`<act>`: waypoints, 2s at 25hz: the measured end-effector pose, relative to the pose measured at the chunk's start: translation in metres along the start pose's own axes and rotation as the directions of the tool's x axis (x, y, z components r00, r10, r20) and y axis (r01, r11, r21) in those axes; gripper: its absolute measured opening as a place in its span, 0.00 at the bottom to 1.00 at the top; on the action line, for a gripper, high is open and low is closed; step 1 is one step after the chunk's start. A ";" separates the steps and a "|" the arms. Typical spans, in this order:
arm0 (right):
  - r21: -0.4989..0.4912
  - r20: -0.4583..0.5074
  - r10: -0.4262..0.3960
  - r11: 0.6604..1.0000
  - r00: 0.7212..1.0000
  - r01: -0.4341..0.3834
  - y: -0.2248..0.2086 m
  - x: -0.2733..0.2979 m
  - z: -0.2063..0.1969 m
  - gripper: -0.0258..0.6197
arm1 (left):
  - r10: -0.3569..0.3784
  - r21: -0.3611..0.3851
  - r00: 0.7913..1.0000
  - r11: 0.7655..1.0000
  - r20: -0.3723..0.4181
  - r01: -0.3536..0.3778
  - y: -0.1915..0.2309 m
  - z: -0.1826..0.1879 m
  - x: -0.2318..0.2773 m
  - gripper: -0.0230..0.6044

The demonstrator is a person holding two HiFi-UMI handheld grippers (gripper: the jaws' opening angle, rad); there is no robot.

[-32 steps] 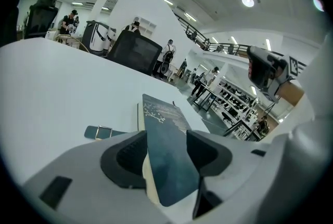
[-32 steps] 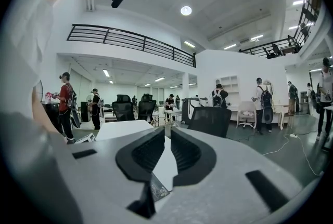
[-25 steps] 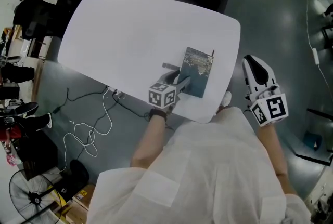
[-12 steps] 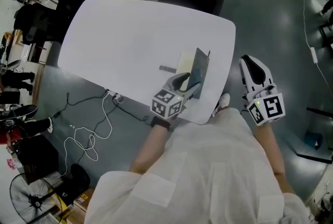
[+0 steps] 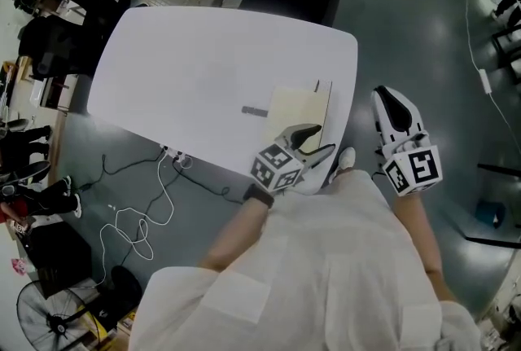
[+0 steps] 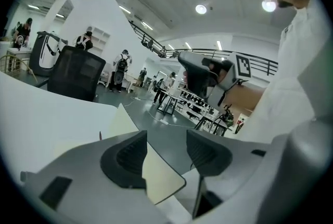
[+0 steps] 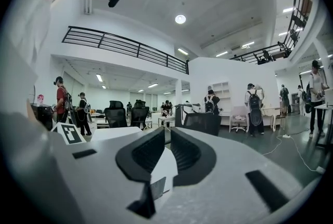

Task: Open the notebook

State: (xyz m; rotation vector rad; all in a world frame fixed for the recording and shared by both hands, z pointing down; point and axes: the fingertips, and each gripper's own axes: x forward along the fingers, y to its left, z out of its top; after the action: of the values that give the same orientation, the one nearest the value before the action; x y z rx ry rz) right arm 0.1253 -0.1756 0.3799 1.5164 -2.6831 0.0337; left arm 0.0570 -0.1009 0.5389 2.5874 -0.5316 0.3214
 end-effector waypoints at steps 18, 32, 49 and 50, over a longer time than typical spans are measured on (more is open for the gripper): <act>0.001 0.028 -0.039 0.999 0.999 0.039 -0.012 -0.016 0.012 0.10 | -0.018 0.044 1.000 0.999 0.010 0.018 -0.006 0.016 0.000 0.38; 0.009 0.038 -0.044 0.999 0.998 0.044 -0.020 -0.013 0.009 0.10 | 0.189 0.064 0.939 0.974 0.287 -0.216 0.051 0.104 -0.081 0.37; 0.047 0.067 -0.073 0.996 0.995 0.069 -0.028 -0.004 0.018 0.05 | 0.390 0.131 0.717 0.823 0.577 -0.553 0.068 0.183 -0.219 0.10; 0.039 0.063 -0.072 0.997 0.995 0.070 -0.027 -0.003 0.018 0.05 | 0.393 0.131 0.715 0.820 0.579 -0.557 0.067 0.183 -0.221 0.10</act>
State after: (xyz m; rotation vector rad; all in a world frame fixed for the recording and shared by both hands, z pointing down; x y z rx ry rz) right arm 0.1494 -0.1882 0.3612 1.6505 -2.6899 0.0319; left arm -0.1461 -0.1778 0.3392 2.7791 -1.4847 -0.1917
